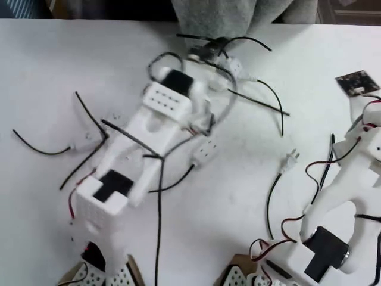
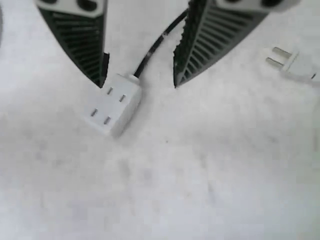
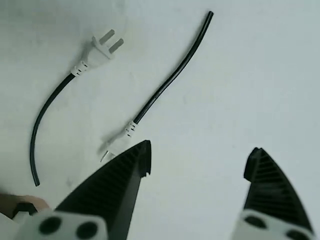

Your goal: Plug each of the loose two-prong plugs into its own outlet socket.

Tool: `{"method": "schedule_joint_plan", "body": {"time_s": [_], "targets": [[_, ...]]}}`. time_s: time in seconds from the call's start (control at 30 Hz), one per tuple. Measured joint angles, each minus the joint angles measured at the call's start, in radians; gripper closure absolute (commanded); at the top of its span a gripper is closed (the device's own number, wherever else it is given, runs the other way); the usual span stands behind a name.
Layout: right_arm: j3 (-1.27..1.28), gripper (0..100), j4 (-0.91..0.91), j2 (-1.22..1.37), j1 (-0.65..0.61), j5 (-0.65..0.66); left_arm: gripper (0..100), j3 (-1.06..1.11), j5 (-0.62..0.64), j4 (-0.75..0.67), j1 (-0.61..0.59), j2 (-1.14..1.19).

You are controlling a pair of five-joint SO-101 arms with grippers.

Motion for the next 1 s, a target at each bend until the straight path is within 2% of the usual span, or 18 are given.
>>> {"method": "schedule_joint_plan", "body": {"time_s": [0.13, 0.23, 0.37, 0.47, 0.57, 0.77, 1.0], "targets": [[0.041, 69.7, 0.000, 0.000, -0.069, -0.137, 78, 0.000, 0.000, -0.049, -0.176, 0.005], [0.066, 69.7, 0.000, 0.000, -0.147, -0.307, 78, 0.000, 0.000, -0.100, -0.281, 0.054], [0.127, 69.7, -0.002, 0.000, -0.224, -0.582, 78, 0.000, 0.000, -0.161, -0.325, 0.143], [0.196, 69.7, -0.014, 0.000, -0.233, -0.720, 78, 0.000, 0.000, -0.201, -0.325, 0.183], [0.296, 70.2, -0.060, 0.000, -0.232, -0.764, 78, 0.000, 0.000, -0.242, -0.325, 0.196], [0.537, 80.9, -0.252, 0.000, -0.167, -0.779, 78, 0.000, 0.000, -0.270, -0.325, 0.196], [0.686, 76.4, -0.466, 0.000, -0.089, -0.779, 78, 0.000, 0.000, -0.270, -0.325, 0.196]]}}
